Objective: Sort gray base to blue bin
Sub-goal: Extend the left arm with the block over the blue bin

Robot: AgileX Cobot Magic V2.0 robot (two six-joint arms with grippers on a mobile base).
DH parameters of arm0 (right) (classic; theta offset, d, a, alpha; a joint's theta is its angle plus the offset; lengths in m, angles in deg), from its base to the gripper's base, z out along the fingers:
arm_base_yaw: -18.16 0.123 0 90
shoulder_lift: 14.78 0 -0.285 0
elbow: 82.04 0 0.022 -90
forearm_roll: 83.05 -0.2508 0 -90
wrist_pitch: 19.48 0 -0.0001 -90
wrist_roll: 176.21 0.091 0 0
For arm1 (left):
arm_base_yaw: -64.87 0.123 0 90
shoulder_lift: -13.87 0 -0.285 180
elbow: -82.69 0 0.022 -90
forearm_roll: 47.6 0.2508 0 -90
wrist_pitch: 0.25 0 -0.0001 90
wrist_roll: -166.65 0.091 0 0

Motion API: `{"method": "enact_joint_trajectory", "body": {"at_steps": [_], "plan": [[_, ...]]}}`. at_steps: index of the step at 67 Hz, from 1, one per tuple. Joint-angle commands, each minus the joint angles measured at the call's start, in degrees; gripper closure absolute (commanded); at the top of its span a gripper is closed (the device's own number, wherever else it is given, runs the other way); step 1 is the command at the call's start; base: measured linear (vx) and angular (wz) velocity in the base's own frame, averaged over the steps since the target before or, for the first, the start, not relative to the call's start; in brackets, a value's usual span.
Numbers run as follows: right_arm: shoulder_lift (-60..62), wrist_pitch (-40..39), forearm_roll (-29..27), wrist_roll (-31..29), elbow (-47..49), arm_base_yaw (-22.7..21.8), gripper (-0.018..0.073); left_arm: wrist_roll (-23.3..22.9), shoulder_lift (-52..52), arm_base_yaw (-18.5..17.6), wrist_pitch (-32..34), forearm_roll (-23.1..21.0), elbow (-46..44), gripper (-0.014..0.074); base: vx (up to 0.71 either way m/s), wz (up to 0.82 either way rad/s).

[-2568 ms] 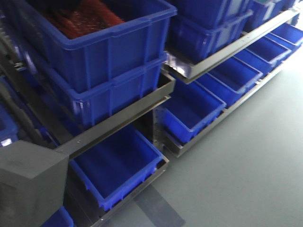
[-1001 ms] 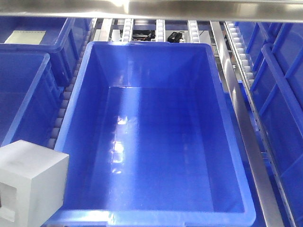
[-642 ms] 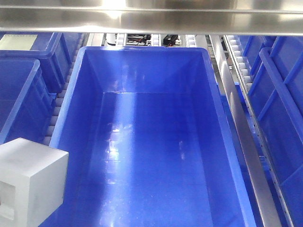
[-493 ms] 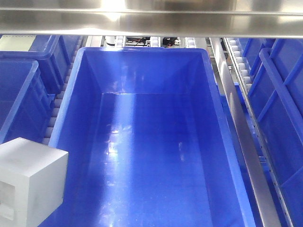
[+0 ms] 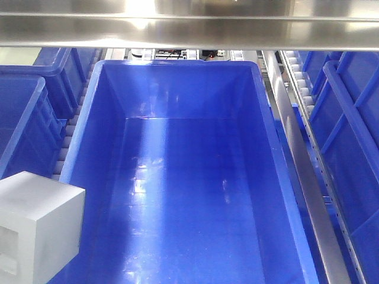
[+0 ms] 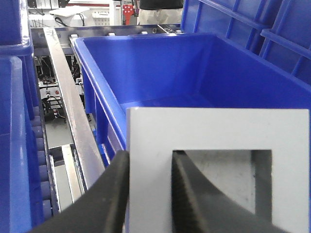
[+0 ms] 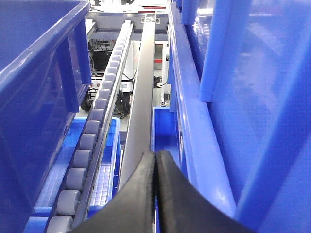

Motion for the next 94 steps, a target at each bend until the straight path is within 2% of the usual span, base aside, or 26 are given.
{"method": "enact_joint_trajectory", "body": {"at_steps": [1, 46, 53, 59, 66, 87, 94], "plan": [[0.42, -4.51, 0.49, -0.69, -0.32, -0.09, 0.0564, -0.5, -0.64, -0.48, 4.91, -0.53, -1.82, 0.0603, 0.0, 0.0], [0.42, -4.58, 0.49, -0.69, -0.32, -0.09, 0.0564, -0.34, -0.64, -0.48, 5.96, -0.16, -1.82, 0.0603, 0.0, 0.0], [0.42, -4.58, 0.49, -0.69, -0.32, -0.09, 0.0564, -0.4, -0.64, -0.48, 10.54, -0.17, -1.82, 0.0603, 0.0, 0.0], [0.42, -4.58, 0.49, -0.69, -0.32, -0.09, 0.0564, -1.77, -1.19, -0.48, 13.17, -3.76, -2.89, 0.0603, 0.0, 0.0], [0.42, -4.58, 0.49, -0.69, -0.32, -0.09, 0.0564, -1.71, -6.15, -0.48, 13.7, -5.04, -5.69, 0.0603, 0.0, 0.0], [0.42, -4.58, 0.49, -0.69, -0.32, -0.09, 0.0564, -1.38, -29.4, -0.53, 11.43, -6.58, -20.61, 0.0603, 0.0, 0.0], [0.42, -4.58, 0.49, -0.69, -0.32, -0.09, 0.0564, 0.25, -37.4, -2.38, 10.46, -6.58, -25.04, 0.06, 0.0, 0.0]]}}
